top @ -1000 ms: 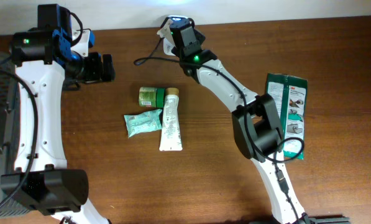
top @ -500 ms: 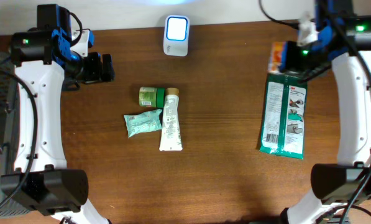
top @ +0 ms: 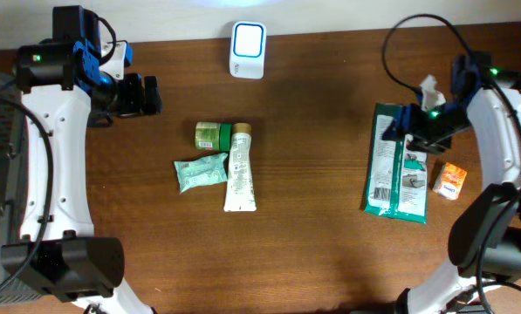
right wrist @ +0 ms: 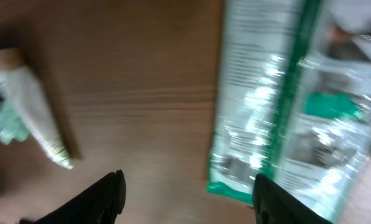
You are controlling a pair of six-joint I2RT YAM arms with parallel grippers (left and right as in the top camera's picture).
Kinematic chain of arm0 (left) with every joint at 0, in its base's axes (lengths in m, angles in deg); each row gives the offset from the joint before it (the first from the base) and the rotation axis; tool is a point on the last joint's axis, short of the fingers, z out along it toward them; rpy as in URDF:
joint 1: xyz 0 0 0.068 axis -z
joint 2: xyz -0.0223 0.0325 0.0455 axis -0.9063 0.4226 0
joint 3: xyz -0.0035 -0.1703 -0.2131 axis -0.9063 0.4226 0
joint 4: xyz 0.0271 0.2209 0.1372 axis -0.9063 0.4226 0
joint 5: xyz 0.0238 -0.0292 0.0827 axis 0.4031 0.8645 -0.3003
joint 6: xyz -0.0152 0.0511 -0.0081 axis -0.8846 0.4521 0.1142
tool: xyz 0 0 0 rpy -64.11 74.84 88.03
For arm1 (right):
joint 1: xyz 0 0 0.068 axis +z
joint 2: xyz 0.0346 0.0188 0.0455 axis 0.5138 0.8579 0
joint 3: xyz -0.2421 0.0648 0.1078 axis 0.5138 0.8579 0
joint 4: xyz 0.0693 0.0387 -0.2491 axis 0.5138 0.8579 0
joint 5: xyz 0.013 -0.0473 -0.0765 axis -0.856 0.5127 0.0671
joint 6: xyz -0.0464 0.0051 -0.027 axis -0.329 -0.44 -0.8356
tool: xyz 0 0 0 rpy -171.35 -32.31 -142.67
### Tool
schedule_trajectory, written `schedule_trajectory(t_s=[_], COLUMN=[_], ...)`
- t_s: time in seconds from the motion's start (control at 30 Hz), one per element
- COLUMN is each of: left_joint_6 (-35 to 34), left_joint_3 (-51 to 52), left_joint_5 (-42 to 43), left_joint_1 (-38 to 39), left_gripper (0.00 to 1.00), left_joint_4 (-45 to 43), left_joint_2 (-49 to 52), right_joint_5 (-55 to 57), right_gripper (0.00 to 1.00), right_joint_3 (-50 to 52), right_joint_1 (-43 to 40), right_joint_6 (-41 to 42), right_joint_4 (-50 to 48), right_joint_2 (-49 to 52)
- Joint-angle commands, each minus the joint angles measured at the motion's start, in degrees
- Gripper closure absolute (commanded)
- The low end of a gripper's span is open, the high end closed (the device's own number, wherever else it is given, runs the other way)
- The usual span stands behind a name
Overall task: Scan the item barcode
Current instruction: 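Lower the tissue pack beside the glove pack at right and release, then grasp the white tube at center with the right gripper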
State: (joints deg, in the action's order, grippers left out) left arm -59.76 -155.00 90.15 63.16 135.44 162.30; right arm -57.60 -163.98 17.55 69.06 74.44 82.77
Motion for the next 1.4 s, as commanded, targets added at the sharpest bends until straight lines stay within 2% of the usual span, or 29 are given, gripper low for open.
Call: schedule_trajectory(t_s=[0.0, 0.03, 0.1, 0.17, 0.33, 0.4, 0.47, 0.6, 0.73, 0.8, 0.9, 0.97, 1.07, 1.1, 1.13, 1.2, 1.27, 1.37], left_joint_6=[0.68, 0.68, 0.68, 0.68, 0.68, 0.68, 0.68, 0.68, 0.68, 0.68, 0.68, 0.68, 0.68, 0.68, 0.68, 0.68, 0.68, 0.68], left_joint_3=[-0.31, -0.31, -0.31, -0.31, -0.31, -0.31, -0.31, -0.31, -0.31, -0.31, -0.31, -0.31, -0.31, -0.31, -0.31, -0.31, -0.31, -0.31], left_joint_5=[0.17, 0.17, 0.17, 0.17, 0.17, 0.17, 0.2, 0.17, 0.17, 0.17, 0.17, 0.17, 0.17, 0.17, 0.2, 0.17, 0.17, 0.17], left_joint_1=[-0.2, -0.2, -0.2, -0.2, -0.2, -0.2, -0.2, -0.2, -0.2, -0.2, -0.2, -0.2, -0.2, -0.2, -0.2, -0.2, -0.2, -0.2], left_gripper=[0.01, 0.01, 0.01, 0.01, 0.01, 0.01, 0.01, 0.01, 0.01, 0.01, 0.01, 0.01, 0.01, 0.01, 0.01, 0.01, 0.01, 0.01], left_joint_4=[0.04, 0.04, 0.04, 0.04, 0.04, 0.04, 0.04, 0.04, 0.04, 0.04, 0.04, 0.04, 0.04, 0.04, 0.04, 0.04, 0.04, 0.04], left_joint_2=[-0.5, -0.5, -0.5, -0.5, -0.5, -0.5, -0.5, -0.5, -0.5, -0.5, -0.5, -0.5, -0.5, -0.5, -0.5, -0.5, -0.5, -0.5], right_joint_5=[-6.84, -6.64, -6.62, -7.04, -6.82, -4.33, 0.09, 1.62, 2.69, 2.67, 1.4, 3.74, 6.58, 6.91, 4.33, -2.67, -6.6, -5.75], right_gripper=[0.37, 0.37, 0.37, 0.36, 0.33, 0.33, 0.34, 0.47, 0.55, 0.68, 0.67, 0.59, 0.58, 0.62, 0.8, 0.96, 0.96, 0.96], right_joint_3=[0.0, 1.68, 5.81, 13.38, 28.02, 30.6, 30.75, 30.75, 30.75, 30.75, 30.75, 30.75, 30.75, 30.75, 30.73, 30.69, 30.23, 21.59], right_joint_1=[10.82, 17.29, 24.0, 31.69, 41.2, 43.67, 45.68, 46.4, 46.4, 46.42, 46.4, 47.19, 50.12, 50.95, 51.12, 48.65, 43.28, 34.32], right_joint_6=[-2.4, -0.72, 3.93, 6.32, 22.56, 27.02, 31.58, 40.13, 40.33, 40.54, 40.52, 40.74, 40.74, 40.72, 40.7, 39.89, 32.92, 9.35], right_joint_4=[-1.64, -4.22, -9.9, -20.02, -49.46, -56.17, -58.01, -65.02, -67.98, -68.52, -71.76, -72.13, -72.13, -72.11, -71.95, -69.92, -60.06, -31.3], right_joint_2=[-0.52, -0.35, -0.35, -0.33, -0.31, -0.15, 1.55, 6.97, 7.93, 7.93, 7.93, 7.96, 7.96, 7.96, 7.96, 7.45, 4.02, -0.83])
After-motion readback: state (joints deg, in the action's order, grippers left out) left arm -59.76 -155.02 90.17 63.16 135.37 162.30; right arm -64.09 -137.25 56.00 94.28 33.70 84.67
